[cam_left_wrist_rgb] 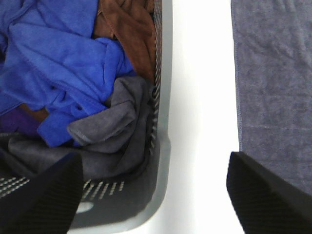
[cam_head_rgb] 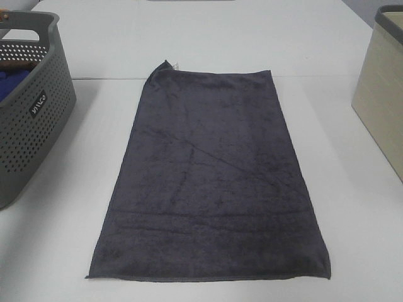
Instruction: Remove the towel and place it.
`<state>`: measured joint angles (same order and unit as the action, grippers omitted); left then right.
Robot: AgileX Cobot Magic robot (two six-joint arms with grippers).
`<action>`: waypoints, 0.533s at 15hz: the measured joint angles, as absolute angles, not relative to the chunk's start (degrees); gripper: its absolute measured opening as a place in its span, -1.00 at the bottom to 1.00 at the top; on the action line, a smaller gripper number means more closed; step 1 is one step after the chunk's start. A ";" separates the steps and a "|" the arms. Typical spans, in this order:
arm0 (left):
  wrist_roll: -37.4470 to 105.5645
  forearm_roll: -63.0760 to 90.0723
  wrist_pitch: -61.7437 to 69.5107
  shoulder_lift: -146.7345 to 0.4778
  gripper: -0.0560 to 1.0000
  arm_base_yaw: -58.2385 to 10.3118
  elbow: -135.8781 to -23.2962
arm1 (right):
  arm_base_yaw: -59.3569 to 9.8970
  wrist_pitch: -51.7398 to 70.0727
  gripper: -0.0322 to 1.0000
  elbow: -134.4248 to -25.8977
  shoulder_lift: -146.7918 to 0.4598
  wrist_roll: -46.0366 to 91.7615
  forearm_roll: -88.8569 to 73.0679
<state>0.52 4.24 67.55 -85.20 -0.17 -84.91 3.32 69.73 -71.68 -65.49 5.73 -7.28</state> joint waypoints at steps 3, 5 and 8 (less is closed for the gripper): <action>-0.92 1.26 64.11 -68.30 0.54 -0.17 -71.10 | 3.32 69.79 0.53 -59.76 -50.53 5.73 -5.90; -1.60 -2.06 62.85 -59.24 0.54 -0.17 -64.17 | 3.32 69.73 0.53 -52.20 -40.28 5.73 -5.90; -2.35 -4.93 59.76 -43.49 0.54 -0.17 -53.29 | 3.32 69.16 0.53 -43.95 -25.95 5.79 -5.56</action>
